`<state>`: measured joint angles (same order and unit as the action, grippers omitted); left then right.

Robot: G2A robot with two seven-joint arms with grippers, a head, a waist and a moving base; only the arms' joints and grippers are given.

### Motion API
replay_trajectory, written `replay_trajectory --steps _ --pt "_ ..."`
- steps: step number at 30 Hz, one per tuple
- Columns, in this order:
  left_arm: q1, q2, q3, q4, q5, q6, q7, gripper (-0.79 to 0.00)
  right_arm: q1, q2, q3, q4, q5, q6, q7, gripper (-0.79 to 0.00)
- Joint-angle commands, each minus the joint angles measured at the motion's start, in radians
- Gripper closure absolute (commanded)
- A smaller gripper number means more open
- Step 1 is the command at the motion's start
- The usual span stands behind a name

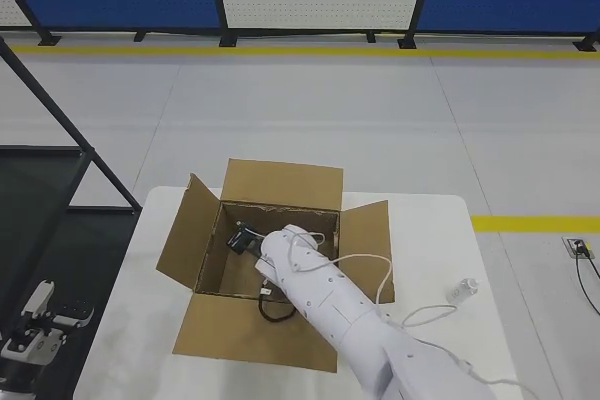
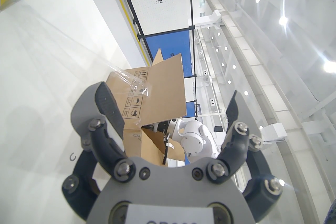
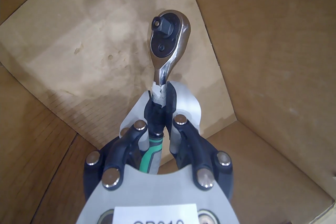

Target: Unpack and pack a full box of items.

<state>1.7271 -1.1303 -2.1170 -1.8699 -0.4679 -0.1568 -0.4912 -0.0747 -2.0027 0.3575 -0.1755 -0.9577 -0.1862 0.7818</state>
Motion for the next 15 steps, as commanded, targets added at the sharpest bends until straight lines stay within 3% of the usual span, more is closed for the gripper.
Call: replay_trajectory --steps 1,3,7,10,11,15 --pt "0.000 -0.001 0.000 0.000 -0.001 0.001 0.001 -0.785 0.003 0.000 0.003 0.003 0.002 -0.002 -0.002 -0.188" --pt "0.000 -0.001 0.000 0.000 -0.002 0.001 -0.004 -0.785 0.005 0.001 0.006 0.005 0.004 -0.004 -0.005 -0.222" --pt "-0.004 -0.001 0.001 -0.001 0.000 0.001 -0.009 -0.785 0.010 0.003 0.016 0.010 0.013 -0.004 -0.018 -0.215" --pt "-0.007 -0.001 0.003 -0.003 0.006 0.001 -0.013 -0.785 0.019 0.004 0.029 0.009 0.027 -0.013 -0.039 -0.252" --pt "-0.008 -0.001 0.004 -0.004 0.008 0.001 -0.014 -0.785 0.023 0.006 0.035 0.010 0.037 -0.034 -0.042 -0.302" --pt "-0.015 0.000 0.011 -0.009 0.019 0.006 -0.022 -0.785 0.036 0.012 0.052 0.016 0.055 -0.068 -0.069 -0.332"
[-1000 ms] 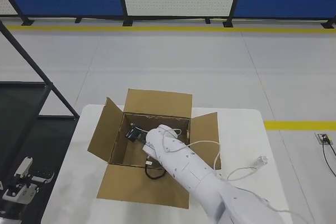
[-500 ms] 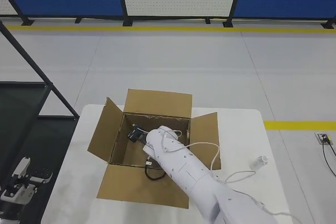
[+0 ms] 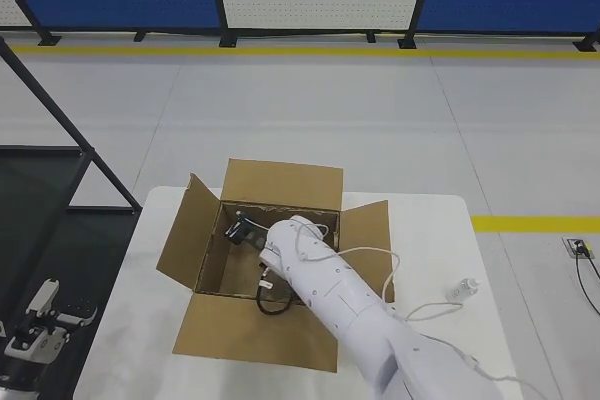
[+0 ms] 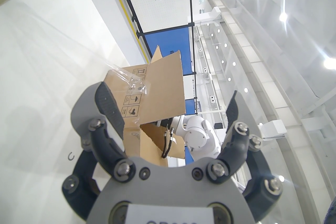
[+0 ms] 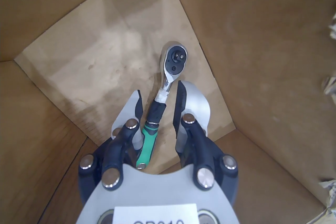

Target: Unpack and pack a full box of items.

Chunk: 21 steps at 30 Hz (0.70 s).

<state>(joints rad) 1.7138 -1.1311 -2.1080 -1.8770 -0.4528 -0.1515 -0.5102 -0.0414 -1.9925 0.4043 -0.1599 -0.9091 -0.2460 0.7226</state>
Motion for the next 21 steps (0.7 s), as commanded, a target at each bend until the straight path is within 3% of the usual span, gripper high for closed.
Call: replay_trajectory --steps 1,6,8,9,14,19,21 --pt "-0.004 0.001 0.004 -0.003 0.007 0.002 -0.005 -0.785 0.005 0.004 0.009 0.001 0.010 -0.020 -0.017 -0.354" --pt "-0.016 0.002 0.015 -0.010 0.024 0.011 -0.013 -0.785 0.014 0.018 0.028 -0.003 0.025 -0.070 -0.082 -0.397" --pt "-0.021 0.002 0.020 -0.012 0.029 0.015 -0.016 -0.785 0.015 0.024 0.033 -0.009 0.024 -0.093 -0.114 -0.610" --pt "-0.024 0.003 0.022 -0.013 0.032 0.017 -0.017 -0.785 0.015 0.028 0.035 -0.013 0.024 -0.101 -0.133 -0.634" --pt "-0.035 0.004 0.034 -0.019 0.047 0.024 -0.020 -0.785 0.006 0.049 0.047 -0.045 0.014 -0.143 -0.233 -0.720" --pt "-0.045 0.004 0.043 -0.023 0.057 0.030 -0.020 -0.785 -0.009 0.081 0.059 -0.096 -0.007 -0.184 -0.303 -0.736" --pt "-0.048 0.005 0.048 -0.024 0.061 0.032 -0.020 -0.785 -0.021 0.096 0.063 -0.129 -0.021 -0.192 -0.327 -0.779"
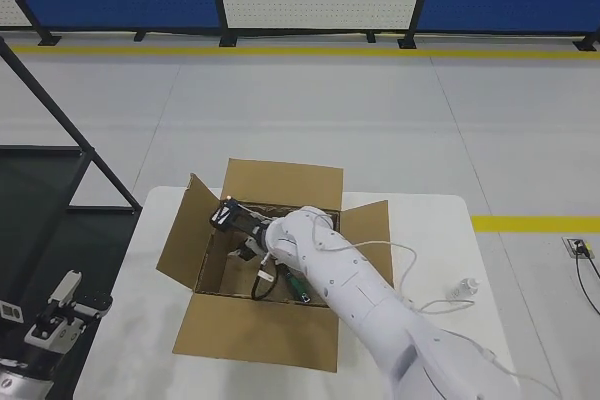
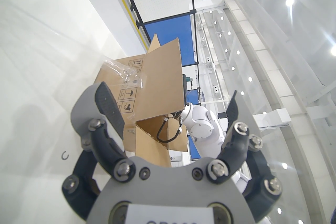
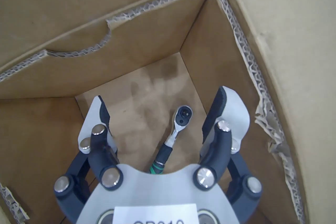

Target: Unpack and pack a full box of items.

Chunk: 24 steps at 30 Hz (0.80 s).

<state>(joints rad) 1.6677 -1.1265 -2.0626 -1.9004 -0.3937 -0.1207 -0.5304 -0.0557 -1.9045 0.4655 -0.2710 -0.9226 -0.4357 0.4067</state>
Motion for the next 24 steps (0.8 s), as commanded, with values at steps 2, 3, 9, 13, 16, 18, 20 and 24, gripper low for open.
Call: replay_trajectory --steps 2,3,9,13,16,18,20,24 --pt "-0.004 0.000 0.006 -0.002 0.005 0.003 0.001 -0.785 -0.023 0.027 0.010 -0.064 -0.023 0.009 -0.032 -0.785" --pt "-0.005 0.000 0.008 -0.002 0.006 0.004 0.001 -0.785 -0.031 0.038 0.015 -0.090 -0.031 0.022 -0.043 -0.785" --pt "-0.009 0.000 0.016 -0.005 0.014 0.010 0.004 -0.785 -0.132 0.141 0.087 -0.367 -0.112 0.101 -0.071 -0.785" --pt "-0.011 0.001 0.017 -0.007 0.018 0.013 0.007 -0.785 -0.316 0.255 0.217 -0.752 -0.228 0.190 0.003 -0.785" --pt "-0.011 0.001 0.020 -0.010 0.023 0.015 0.009 -0.785 -0.540 0.340 0.370 -1.126 -0.320 0.204 0.092 -0.785" --pt "-0.012 0.001 0.022 -0.012 0.026 0.015 0.009 -0.785 -0.680 0.378 0.462 -1.327 -0.346 0.164 0.126 -0.785" --pt "-0.012 0.001 0.023 -0.012 0.028 0.018 0.011 -0.785 -0.783 0.401 0.527 -1.458 -0.359 0.127 0.125 -0.785" --pt "-0.013 0.001 0.024 -0.012 0.029 0.020 0.012 -0.785 -0.831 0.411 0.556 -1.514 -0.370 0.112 0.120 -0.785"
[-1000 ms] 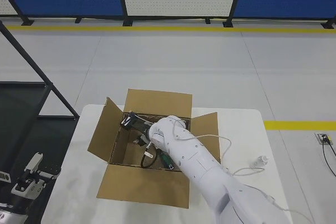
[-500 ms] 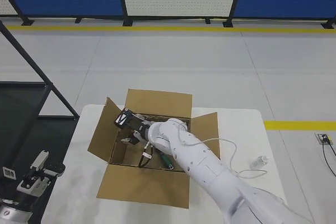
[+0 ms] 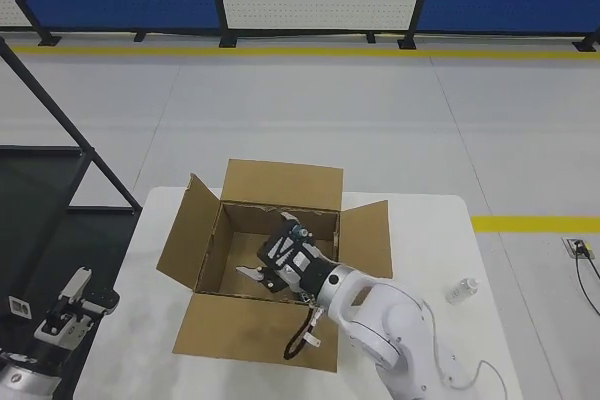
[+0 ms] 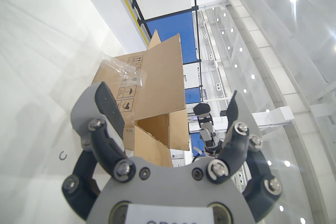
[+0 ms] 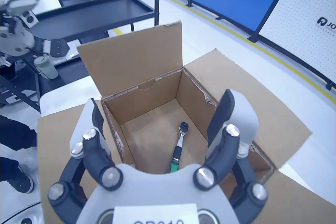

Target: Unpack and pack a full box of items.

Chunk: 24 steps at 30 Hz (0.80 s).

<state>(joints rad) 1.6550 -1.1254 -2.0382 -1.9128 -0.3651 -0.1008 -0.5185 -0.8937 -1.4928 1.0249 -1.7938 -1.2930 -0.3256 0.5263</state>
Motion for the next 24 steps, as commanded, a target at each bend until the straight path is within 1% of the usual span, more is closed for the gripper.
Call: replay_trajectory --steps 1,13,16,19,22,24 --pt "0.000 0.000 0.000 0.001 0.002 0.000 0.001 -0.785 0.007 -0.001 -0.003 0.009 0.001 0.002 0.000 -0.785" --pt "-0.004 0.000 0.022 -0.008 0.016 0.002 -0.003 -0.785 0.007 -0.001 -0.003 0.009 0.001 0.002 0.000 -0.785" --pt "-0.001 0.000 0.022 -0.003 0.012 -0.002 -0.006 -0.785 -0.007 0.002 0.016 -0.021 -0.005 0.019 -0.039 -0.785" --pt "0.000 0.000 0.017 0.007 0.005 -0.003 -0.006 -0.785 -0.054 0.014 0.106 -0.111 -0.003 0.039 -0.077 -0.785" --pt "-0.003 0.000 0.020 0.010 0.002 -0.001 -0.009 -0.785 -0.136 0.032 0.242 -0.221 -0.016 0.046 -0.103 -0.785" --pt "-0.008 0.001 0.027 0.007 0.007 0.002 -0.017 -0.785 -0.199 0.043 0.342 -0.285 -0.036 0.070 -0.120 -0.785"
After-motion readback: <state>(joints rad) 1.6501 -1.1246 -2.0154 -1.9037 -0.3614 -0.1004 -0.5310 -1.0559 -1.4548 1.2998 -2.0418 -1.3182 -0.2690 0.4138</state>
